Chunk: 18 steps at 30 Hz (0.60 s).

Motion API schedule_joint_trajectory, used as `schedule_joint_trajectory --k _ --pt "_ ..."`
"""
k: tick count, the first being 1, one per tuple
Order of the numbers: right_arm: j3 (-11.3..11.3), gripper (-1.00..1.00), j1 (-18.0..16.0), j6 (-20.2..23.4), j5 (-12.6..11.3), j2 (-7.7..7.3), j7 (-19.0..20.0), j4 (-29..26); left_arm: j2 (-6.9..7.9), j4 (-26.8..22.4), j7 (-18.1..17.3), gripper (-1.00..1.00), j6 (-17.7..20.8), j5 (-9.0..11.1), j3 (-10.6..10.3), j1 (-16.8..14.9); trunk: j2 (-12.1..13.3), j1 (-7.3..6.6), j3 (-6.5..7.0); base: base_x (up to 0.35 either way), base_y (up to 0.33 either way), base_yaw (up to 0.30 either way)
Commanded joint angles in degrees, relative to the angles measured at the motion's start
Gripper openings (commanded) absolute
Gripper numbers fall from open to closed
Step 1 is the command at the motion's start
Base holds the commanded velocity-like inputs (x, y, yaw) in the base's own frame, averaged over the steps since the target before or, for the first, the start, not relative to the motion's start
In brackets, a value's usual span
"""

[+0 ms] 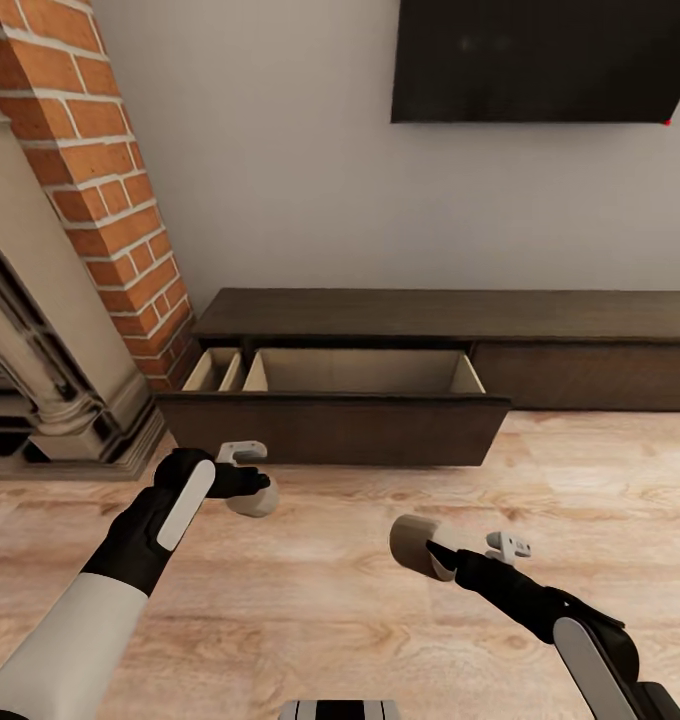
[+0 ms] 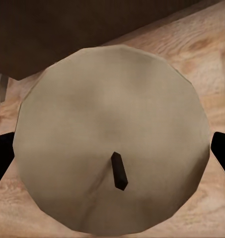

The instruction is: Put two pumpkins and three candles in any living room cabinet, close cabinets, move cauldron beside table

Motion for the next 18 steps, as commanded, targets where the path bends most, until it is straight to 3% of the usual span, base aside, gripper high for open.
schedule_joint_trajectory --k 1,7,18 --pt "0.02 -1.00 -0.05 0.21 -0.02 -0.05 0.15 -0.02 0.07 -0.08 0.57 -1.00 0.12 0.64 -0.19 -0.02 -0.02 -0.01 0.01 0.000 0.002 -0.261" --pt "-0.01 -1.00 -0.05 0.21 -0.05 -0.06 0.15 -0.02 0.07 -0.09 0.57 -1.00 0.12 0.58 -0.38 -0.02 0.06 -0.17 1.60 0.000 0.001 -0.230" --pt "-0.02 -1.00 -0.05 0.14 -0.05 -0.14 0.06 -0.02 -0.01 -0.01 0.57 -1.00 0.12 0.39 -0.40 -0.02 0.21 -0.45 4.10 0.000 0.000 -0.030"
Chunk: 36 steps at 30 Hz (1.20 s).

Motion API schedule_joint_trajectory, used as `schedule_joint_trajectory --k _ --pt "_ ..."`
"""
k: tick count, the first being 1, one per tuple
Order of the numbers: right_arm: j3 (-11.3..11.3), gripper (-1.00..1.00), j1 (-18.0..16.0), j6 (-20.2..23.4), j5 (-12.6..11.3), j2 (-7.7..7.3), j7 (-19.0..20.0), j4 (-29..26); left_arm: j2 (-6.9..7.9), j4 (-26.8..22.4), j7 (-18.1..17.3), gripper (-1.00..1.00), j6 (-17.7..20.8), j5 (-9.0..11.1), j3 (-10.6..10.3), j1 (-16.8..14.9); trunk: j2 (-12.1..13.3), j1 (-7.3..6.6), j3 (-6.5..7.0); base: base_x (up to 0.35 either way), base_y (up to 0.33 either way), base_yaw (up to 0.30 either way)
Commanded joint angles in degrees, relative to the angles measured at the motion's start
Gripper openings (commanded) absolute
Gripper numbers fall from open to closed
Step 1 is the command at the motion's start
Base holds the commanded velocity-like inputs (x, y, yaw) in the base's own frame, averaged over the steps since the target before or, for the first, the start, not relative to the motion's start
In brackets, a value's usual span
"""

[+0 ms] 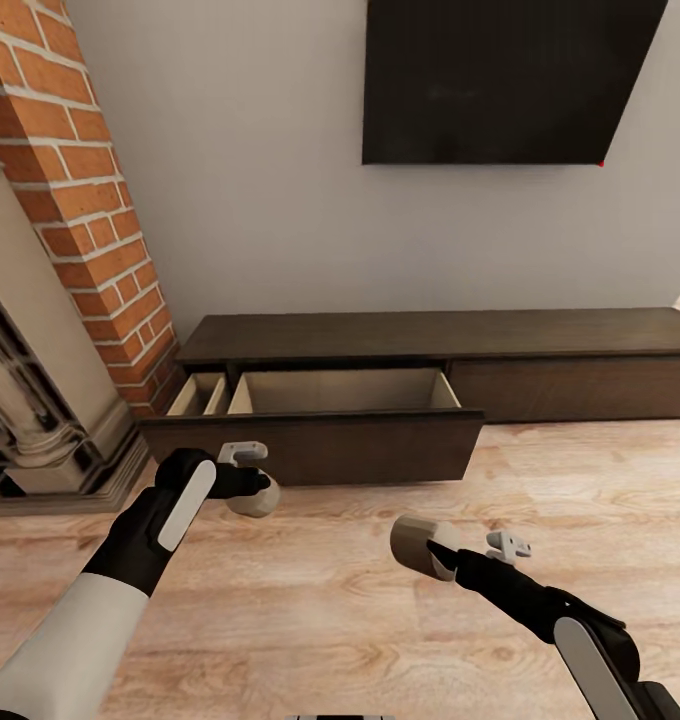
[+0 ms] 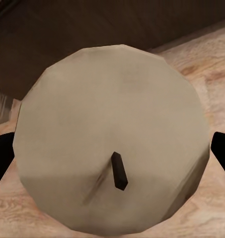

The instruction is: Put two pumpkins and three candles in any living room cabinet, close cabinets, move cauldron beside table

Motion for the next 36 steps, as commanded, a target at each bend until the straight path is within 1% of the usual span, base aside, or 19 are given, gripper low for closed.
schedule_joint_trajectory --k 1,4,7,15,19,21,22,23,24,26,27,29,30,31,32,34,35,36 --pt "0.02 -1.00 -0.02 0.14 0.08 0.01 0.19 -0.03 0.05 -0.04 0.57 -1.00 0.12 0.62 -0.09 -0.03 0.00 -0.03 0.18 0.000 0.000 -0.002" --pt "0.08 -1.00 -0.02 0.14 -0.20 0.10 0.35 -0.04 0.05 -0.04 0.57 -1.00 0.12 0.65 -0.08 -0.03 0.04 -0.11 0.84 0.000 0.000 -0.001" --pt "0.45 -1.00 -0.02 0.31 0.03 0.34 0.29 -0.11 0.04 0.00 0.57 -1.00 0.12 0.59 -0.01 -0.03 0.08 -0.19 1.51 0.000 0.000 0.000" --pt "0.18 -1.00 -0.02 0.10 0.16 0.38 0.21 -0.20 -0.03 0.06 0.59 -1.00 0.12 0.62 -0.04 -0.03 0.20 -0.40 3.28 0.000 0.000 0.000" --pt "0.08 -1.00 -0.02 0.30 0.27 0.42 -0.05 -0.20 -0.06 0.07 0.59 -1.00 0.12 0.71 0.06 -0.03 1.80 -1.28 4.00 0.000 0.000 0.000" --pt "0.01 -1.00 -0.09 0.60 0.29 0.39 -1.47 -0.25 -0.14 0.12 0.60 -1.00 0.12 0.74 -0.01 -0.03 2.61 -1.72 4.36 0.000 0.000 0.000" --pt "0.04 -1.00 -0.34 1.93 0.20 0.40 -3.89 -0.46 -0.18 0.13 0.61 -1.00 0.12 0.74 -0.03 -0.03 3.01 -1.94 4.53 0.000 0.000 0.000" --pt "0.06 -1.00 -0.61 3.14 0.14 0.43 -5.38 -0.53 -0.21 0.13 0.62 -1.00 0.12 0.73 -0.04 -0.03 3.41 -2.16 4.71 0.000 0.000 0.000" --pt "0.11 -1.00 -2.02 6.54 0.00 0.57 -8.76 -0.63 -0.24 0.13 0.61 -1.00 0.12 0.71 -0.06 -0.03 3.81 -2.38 4.89 0.000 0.000 0.000" --pt "0.26 -1.00 -4.64 10.32 -0.22 0.96 -12.49 -0.70 -0.27 0.13 0.63 -1.00 0.12 0.70 -0.06 -0.03 4.61 -2.82 5.25 0.000 0.000 0.000" --pt "0.40 -1.00 -7.73 13.46 -0.35 1.95 -16.57 -0.71 -0.28 0.13 0.63 -1.00 0.12 0.69 -0.02 -0.03 5.01 -3.03 5.43 0.000 0.000 0.000" --pt "0.49 -1.00 -10.51 15.60 -0.23 3.56 -20.93 -0.67 -0.29 0.13 0.61 -1.00 0.12 0.68 0.02 -0.03 5.81 -3.47 5.79 0.000 0.000 0.000" --pt "0.55 -1.00 -12.53 17.09 -0.12 5.43 -25.58 -0.53 -0.32 0.13 0.61 -1.00 0.12 0.68 0.03 -0.03 6.22 -3.69 5.97 0.000 0.000 0.000" --pt "0.59 -1.00 -13.28 17.63 -0.10 6.35 -28.03 -0.43 -0.33 0.13 0.60 -1.00 0.12 0.68 0.01 -0.03 6.62 -3.91 6.15 0.000 0.000 0.000" --pt "0.68 -1.00 -14.47 18.41 -0.19 7.97 -32.86 -0.28 -0.35 0.15 0.62 -1.00 0.12 0.67 -0.02 -0.03 7.02 -4.13 6.33 0.000 0.000 0.000" --pt "0.99 -1.00 -15.32 18.90 -0.30 9.26 -37.17 -0.19 -0.37 0.18 0.64 -1.00 0.12 0.67 -0.04 -0.03 7.82 -4.57 6.69 0.000 0.000 0.000" --pt "1.67 -1.00 -15.92 19.22 -0.39 10.34 -40.71 -0.08 -0.39 0.21 0.65 -1.00 0.12 0.67 -0.06 -0.03 8.22 -4.79 6.87 0.000 0.000 0.000" --pt "2.04 -1.00 -16.11 19.33 -0.42 10.79 -42.12 0.05 -0.41 0.21 0.65 -1.00 0.12 0.67 -0.06 -0.03 8.62 -5.01 7.05 0.000 0.000 0.000"
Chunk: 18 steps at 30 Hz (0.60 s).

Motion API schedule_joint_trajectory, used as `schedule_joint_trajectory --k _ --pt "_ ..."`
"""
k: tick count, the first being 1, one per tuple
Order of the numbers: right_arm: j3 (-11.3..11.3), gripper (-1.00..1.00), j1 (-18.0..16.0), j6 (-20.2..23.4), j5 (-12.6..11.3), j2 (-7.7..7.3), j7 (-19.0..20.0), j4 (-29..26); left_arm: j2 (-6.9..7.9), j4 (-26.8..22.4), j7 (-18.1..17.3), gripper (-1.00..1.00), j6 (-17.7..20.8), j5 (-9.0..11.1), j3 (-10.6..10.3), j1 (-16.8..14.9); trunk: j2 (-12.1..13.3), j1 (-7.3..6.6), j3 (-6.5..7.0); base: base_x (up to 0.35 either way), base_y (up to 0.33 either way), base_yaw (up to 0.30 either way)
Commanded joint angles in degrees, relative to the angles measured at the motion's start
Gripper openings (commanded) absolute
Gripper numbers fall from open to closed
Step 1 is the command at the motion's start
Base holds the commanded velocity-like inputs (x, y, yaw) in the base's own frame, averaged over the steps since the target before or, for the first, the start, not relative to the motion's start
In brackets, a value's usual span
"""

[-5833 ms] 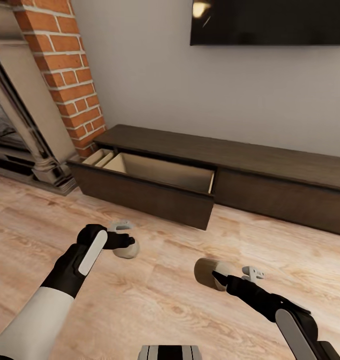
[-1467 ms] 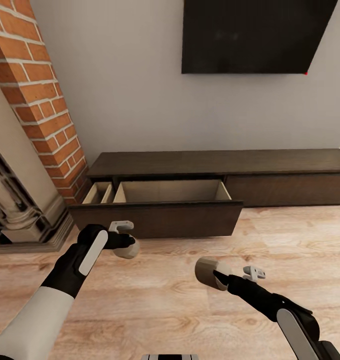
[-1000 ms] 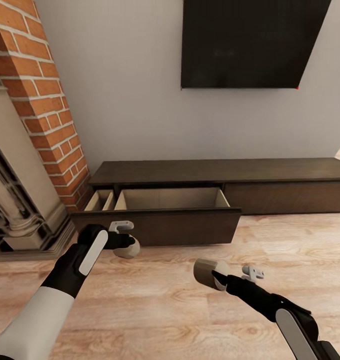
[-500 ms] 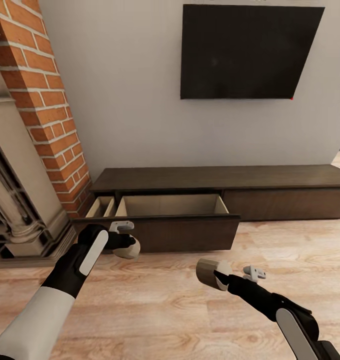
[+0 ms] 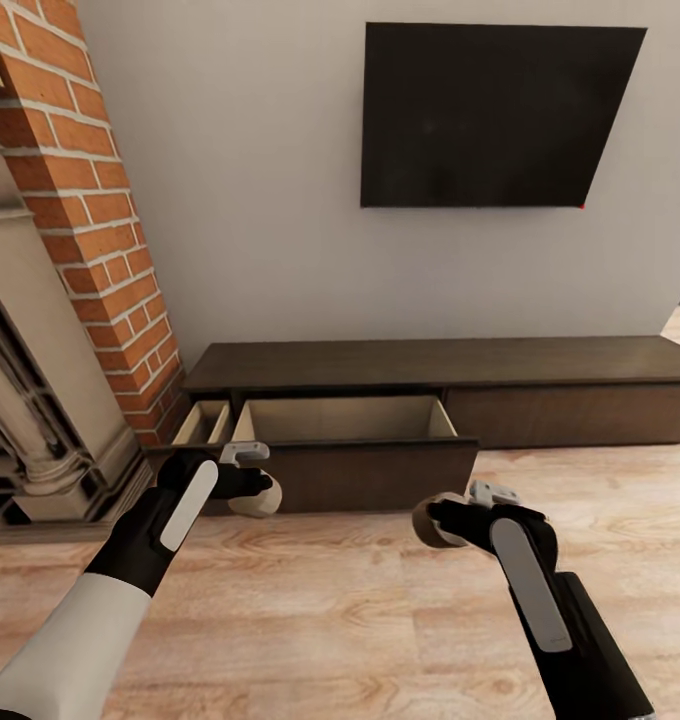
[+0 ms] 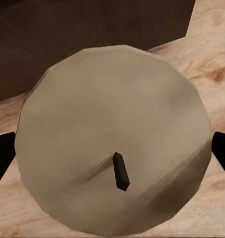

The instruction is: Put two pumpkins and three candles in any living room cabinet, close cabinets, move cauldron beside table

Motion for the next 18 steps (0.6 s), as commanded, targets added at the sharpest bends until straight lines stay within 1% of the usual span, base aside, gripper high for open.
schedule_joint_trajectory --k 1,2,3,4,6,7,10,11,15,17,18 --pt "0.47 -1.00 -0.23 0.21 -0.55 0.33 -1.85 0.25 0.04 -0.03 0.58 -1.00 0.12 0.59 -0.15 -0.04 0.39 -0.23 0.13 0.000 0.000 0.000" --pt "1.01 -1.00 -0.56 0.34 -0.58 0.86 -3.67 1.26 0.02 0.00 0.58 -1.00 0.12 0.59 -0.14 -0.04 0.79 -0.45 0.31 0.000 0.000 0.000" --pt "1.27 -1.00 -0.81 0.39 -0.58 1.06 -4.35 1.86 0.02 0.01 0.58 -1.00 0.12 0.59 -0.13 -0.04 1.20 -0.67 0.49 0.000 0.000 0.000" --pt "2.01 -1.00 -1.56 0.49 -0.59 1.35 -5.33 3.02 0.00 0.09 0.58 -1.00 0.12 0.59 -0.14 -0.04 1.60 -0.89 0.67 0.000 0.000 0.000" --pt "3.02 -1.00 -2.41 0.58 -0.58 1.52 -5.98 4.36 0.00 0.19 0.59 -1.00 0.12 0.59 -0.15 -0.07 2.40 -1.33 1.03 0.000 0.000 0.000" --pt "4.11 -1.00 -3.08 0.64 -0.50 1.64 -6.40 6.02 -0.01 0.28 0.59 -1.00 0.12 0.57 -0.16 -0.07 2.80 -1.55 1.20 0.000 0.000 0.000" --pt "6.17 -1.00 -4.58 0.65 -0.23 1.82 -6.92 9.41 -0.05 0.45 0.59 -1.00 0.12 0.53 -0.21 -0.10 4.00 -2.21 1.74 0.000 0.000 0.000" --pt "7.11 -1.00 -5.42 0.67 -0.16 1.86 -7.68 10.73 -0.07 0.51 0.62 -1.00 0.12 0.52 -0.23 -0.11 4.40 -2.43 1.92 0.000 0.000 0.000" --pt "8.43 -1.00 -6.51 0.67 -0.53 1.93 -11.31 12.64 -0.09 1.11 1.25 -1.00 0.12 0.51 -0.20 -0.15 6.01 -3.31 2.64 0.000 0.000 0.000" --pt "8.83 -1.00 -6.79 0.66 -0.66 2.37 -12.54 13.10 -0.10 2.80 2.61 -1.00 0.12 0.50 -0.19 -0.18 6.81 -3.75 3.00 0.000 0.000 0.000" --pt "8.99 -1.00 -6.89 0.66 -0.68 2.92 -13.07 13.30 -0.15 4.35 3.68 -1.00 0.12 0.53 -0.15 -0.22 7.21 -3.97 3.18 0.000 0.000 0.000"
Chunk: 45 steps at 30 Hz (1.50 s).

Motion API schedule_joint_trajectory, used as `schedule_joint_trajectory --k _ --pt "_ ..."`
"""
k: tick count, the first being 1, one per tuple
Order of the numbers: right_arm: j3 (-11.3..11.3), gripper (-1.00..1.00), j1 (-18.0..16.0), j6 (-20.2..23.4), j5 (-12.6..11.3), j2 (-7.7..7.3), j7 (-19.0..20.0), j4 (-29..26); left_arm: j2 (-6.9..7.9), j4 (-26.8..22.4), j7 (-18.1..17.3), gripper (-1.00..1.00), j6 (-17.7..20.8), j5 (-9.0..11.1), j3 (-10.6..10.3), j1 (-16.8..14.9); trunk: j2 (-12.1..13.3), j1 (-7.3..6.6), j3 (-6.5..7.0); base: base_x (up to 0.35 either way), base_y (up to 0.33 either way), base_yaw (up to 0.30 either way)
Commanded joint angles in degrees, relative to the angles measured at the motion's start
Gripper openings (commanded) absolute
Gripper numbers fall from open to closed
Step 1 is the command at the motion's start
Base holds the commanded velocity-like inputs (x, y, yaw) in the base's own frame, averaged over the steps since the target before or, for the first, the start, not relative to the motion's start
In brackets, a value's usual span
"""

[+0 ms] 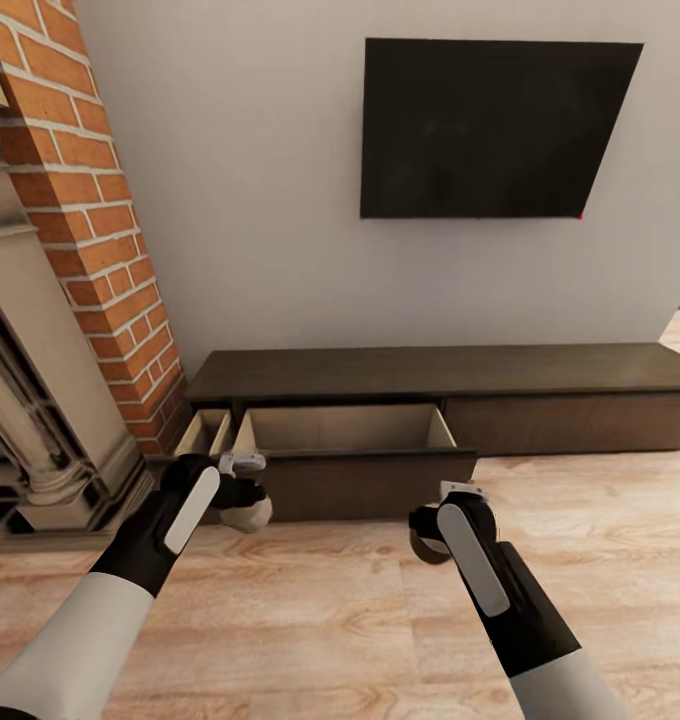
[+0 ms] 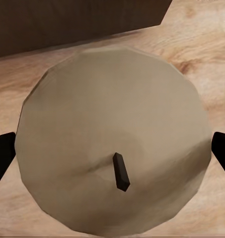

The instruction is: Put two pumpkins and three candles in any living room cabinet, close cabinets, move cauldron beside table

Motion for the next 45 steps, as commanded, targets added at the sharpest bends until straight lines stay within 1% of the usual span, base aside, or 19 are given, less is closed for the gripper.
schedule_joint_trajectory --k 1,2,4,8,14,22,24,27,31,45 --pt "0.11 -1.00 -0.09 0.23 -0.45 0.29 -0.83 0.04 -0.01 0.70 1.04 -1.00 0.11 0.74 -0.15 -0.08 0.39 -0.24 0.14 0.000 0.000 0.000" --pt "0.19 -1.00 -0.14 0.23 -0.45 0.72 -1.12 0.15 -0.10 1.79 1.69 -1.00 0.11 0.80 -0.13 -0.10 0.79 -0.46 0.32 0.000 0.000 0.000" --pt "0.26 -1.00 -0.19 0.23 -0.43 1.10 -1.42 0.24 -0.13 2.76 2.26 -1.00 0.11 0.91 -0.12 -0.12 1.59 -0.90 0.68 0.000 0.000 0.000" --pt "0.31 -1.00 -0.21 0.28 -0.60 1.37 -1.58 0.18 -0.15 3.37 2.66 -1.00 0.11 1.04 -0.11 -0.13 3.19 -1.78 1.39 0.000 0.000 0.000" --pt "0.31 -1.00 -0.21 0.42 -0.66 1.45 -1.64 0.09 -0.17 3.59 2.82 -1.00 0.11 1.11 -0.10 -0.14 5.60 -3.09 2.47 0.000 0.000 0.000" --pt "0.41 -1.00 -0.17 2.30 -0.84 1.56 -1.31 0.08 -0.16 3.71 2.85 -1.00 0.11 1.15 -0.10 -0.14 8.81 -4.85 3.91 0.000 0.000 0.000" --pt "0.49 -1.00 -0.16 2.45 -1.45 1.57 -1.22 0.08 -0.16 3.74 2.85 -1.00 0.11 1.21 -0.10 -0.14 9.61 -5.29 4.27 0.000 0.000 0.000" --pt "0.58 -1.00 -0.15 2.51 -3.46 1.53 -1.21 0.08 -0.20 4.00 2.85 -1.00 0.11 1.38 -0.10 -0.19 10.81 -5.95 4.80 0.000 0.000 0.000" --pt "0.59 -1.00 -0.15 2.52 -4.42 1.51 -1.27 0.02 -0.22 4.91 2.85 -1.00 0.11 1.42 -0.10 -0.22 12.42 -6.83 5.52 0.000 0.000 0.000" --pt "1.03 -1.00 -0.15 2.49 -4.87 1.54 -1.13 -0.16 -0.22 5.55 2.85 -1.00 0.11 1.47 -0.10 -0.23 18.03 -9.90 8.04 0.000 0.000 0.000"
